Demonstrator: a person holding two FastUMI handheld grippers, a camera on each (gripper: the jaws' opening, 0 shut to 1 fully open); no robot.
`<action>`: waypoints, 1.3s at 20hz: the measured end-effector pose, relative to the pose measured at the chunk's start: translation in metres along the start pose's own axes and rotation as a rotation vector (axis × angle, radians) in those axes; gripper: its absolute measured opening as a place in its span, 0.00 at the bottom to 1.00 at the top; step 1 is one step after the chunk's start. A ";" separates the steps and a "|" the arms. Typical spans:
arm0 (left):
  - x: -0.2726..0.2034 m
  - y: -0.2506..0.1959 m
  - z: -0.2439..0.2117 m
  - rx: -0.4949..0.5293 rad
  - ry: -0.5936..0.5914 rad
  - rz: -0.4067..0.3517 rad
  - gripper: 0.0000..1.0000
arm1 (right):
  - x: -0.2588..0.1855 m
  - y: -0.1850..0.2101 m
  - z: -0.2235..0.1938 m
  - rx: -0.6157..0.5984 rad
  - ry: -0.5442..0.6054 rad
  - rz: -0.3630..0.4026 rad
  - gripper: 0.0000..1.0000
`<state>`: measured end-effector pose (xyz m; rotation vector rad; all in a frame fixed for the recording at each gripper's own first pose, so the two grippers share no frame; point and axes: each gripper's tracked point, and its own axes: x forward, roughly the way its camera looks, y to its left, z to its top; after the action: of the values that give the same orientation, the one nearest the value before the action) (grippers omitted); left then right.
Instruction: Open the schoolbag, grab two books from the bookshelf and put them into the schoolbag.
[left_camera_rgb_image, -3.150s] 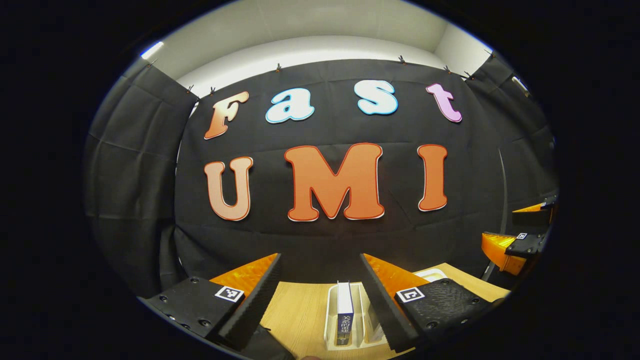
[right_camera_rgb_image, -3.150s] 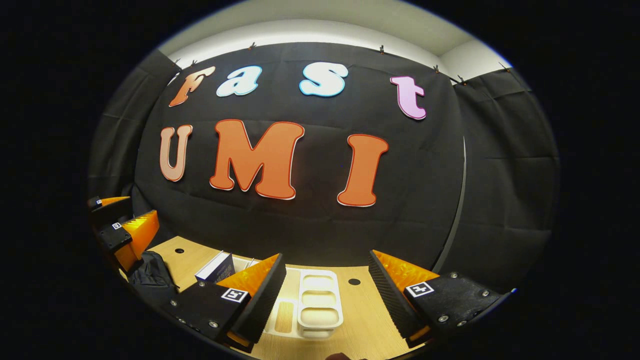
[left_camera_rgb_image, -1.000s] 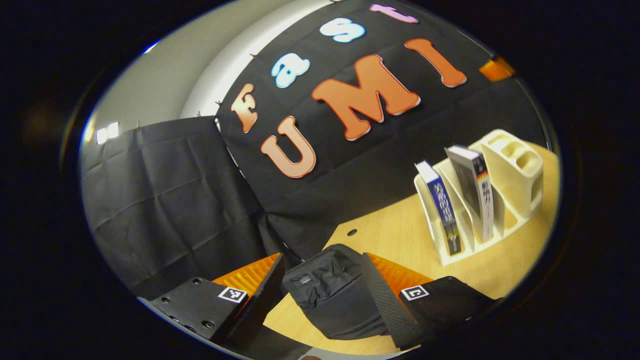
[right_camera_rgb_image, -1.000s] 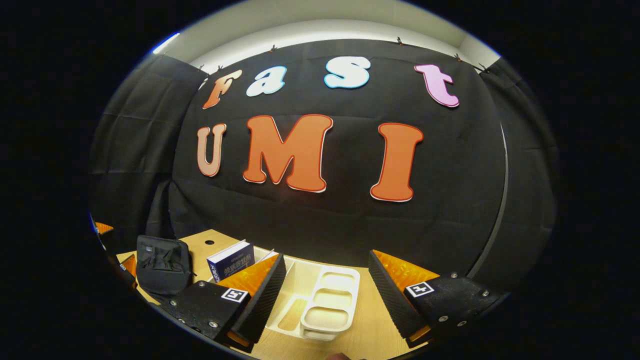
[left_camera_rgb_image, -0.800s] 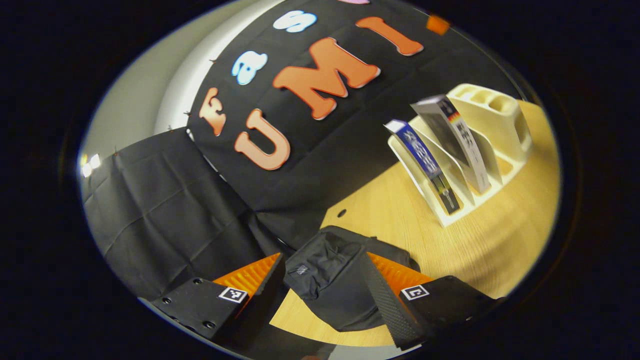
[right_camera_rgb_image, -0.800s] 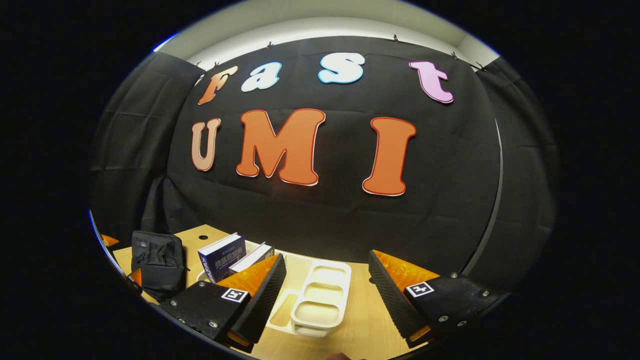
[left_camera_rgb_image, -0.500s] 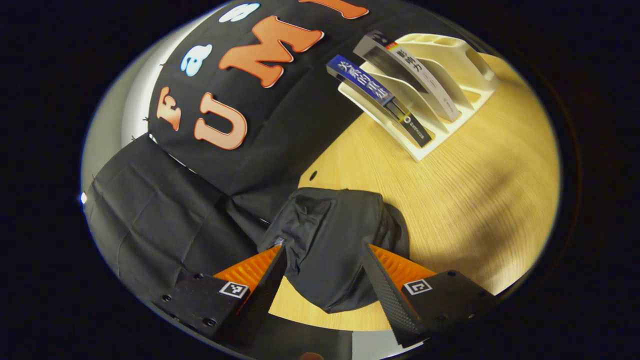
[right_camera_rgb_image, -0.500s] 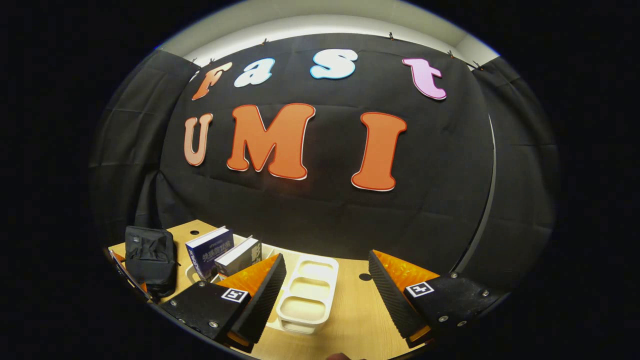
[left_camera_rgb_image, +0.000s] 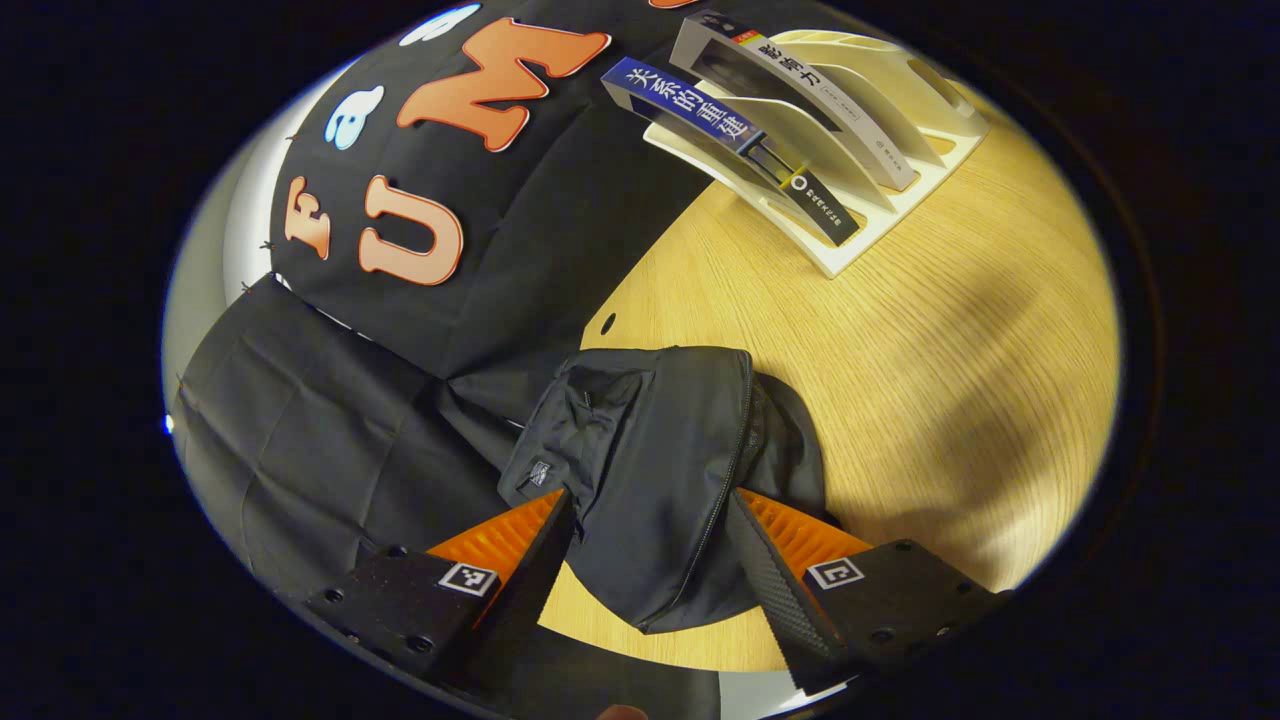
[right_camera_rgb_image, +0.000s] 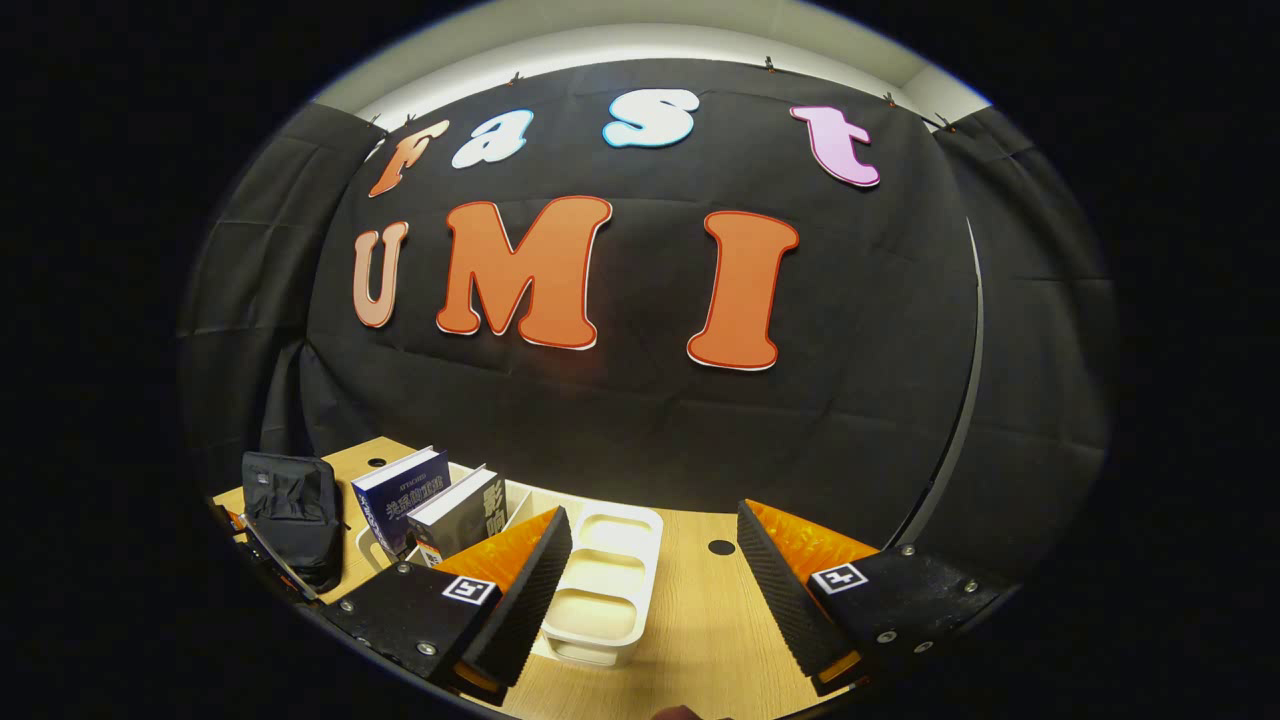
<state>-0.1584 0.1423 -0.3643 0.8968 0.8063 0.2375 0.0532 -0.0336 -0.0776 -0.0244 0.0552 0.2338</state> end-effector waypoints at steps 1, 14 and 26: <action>-0.004 0.006 0.006 0.002 -0.014 0.014 0.96 | 0.000 0.000 0.000 0.000 -0.001 0.001 0.98; 0.058 0.010 -0.010 0.123 0.062 0.001 0.95 | 0.016 -0.006 -0.003 0.005 0.013 -0.024 0.98; 0.082 0.064 0.026 0.053 0.088 -0.160 0.07 | 0.025 0.011 -0.009 -0.062 0.035 0.007 0.99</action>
<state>-0.0747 0.2080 -0.3489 0.8714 0.9648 0.1158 0.0746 -0.0169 -0.0881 -0.0901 0.0832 0.2425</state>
